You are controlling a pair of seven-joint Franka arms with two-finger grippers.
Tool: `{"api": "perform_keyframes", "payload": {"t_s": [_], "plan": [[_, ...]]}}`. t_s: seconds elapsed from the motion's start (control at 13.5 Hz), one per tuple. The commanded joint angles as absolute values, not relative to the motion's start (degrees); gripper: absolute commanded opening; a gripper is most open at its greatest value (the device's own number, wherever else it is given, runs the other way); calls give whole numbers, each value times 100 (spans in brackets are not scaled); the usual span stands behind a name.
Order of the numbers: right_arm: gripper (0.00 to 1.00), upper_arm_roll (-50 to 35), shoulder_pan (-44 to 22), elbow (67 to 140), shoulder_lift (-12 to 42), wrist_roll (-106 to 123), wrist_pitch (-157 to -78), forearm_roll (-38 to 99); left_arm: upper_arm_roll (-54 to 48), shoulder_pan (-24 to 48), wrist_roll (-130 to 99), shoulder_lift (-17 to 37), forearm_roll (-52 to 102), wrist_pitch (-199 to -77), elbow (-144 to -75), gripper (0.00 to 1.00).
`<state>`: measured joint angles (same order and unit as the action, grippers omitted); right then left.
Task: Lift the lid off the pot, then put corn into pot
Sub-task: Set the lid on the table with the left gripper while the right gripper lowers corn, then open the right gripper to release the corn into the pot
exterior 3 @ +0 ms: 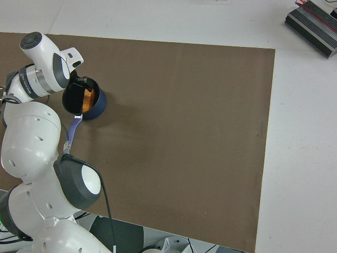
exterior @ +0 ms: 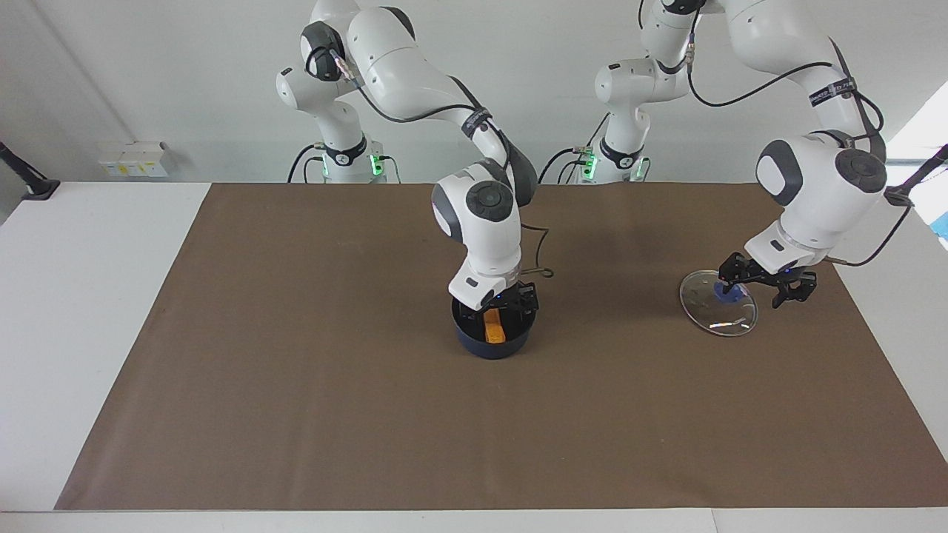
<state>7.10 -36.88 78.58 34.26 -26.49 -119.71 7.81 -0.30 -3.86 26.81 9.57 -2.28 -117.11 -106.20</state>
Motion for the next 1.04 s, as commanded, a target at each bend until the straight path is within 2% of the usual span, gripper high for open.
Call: {"api": "perform_keyframes", "payload": {"t_s": [0.0, 0.37, 0.67, 0.96], "plan": [[100, 922, -3630, 8015, 2946, -2523, -11822, 765, 26, -141, 2164, 993, -158, -11164, -10074, 100], [100, 1581, -3630, 8016, 2242, -2067, -11050, 536, 9, 394, 1066, 967, -149, -10276, -9300, 100], [100, 1758, -3481, 8120, 1724, -1478, -10285, 554, -9, 703, 562, 669, 9, -9766, -9193, 100], [100, 1749, -3454, 8761, 942, -880, -9617, 624, 87, 615, 580, 238, 26, -9238, -9211, 100]]}}
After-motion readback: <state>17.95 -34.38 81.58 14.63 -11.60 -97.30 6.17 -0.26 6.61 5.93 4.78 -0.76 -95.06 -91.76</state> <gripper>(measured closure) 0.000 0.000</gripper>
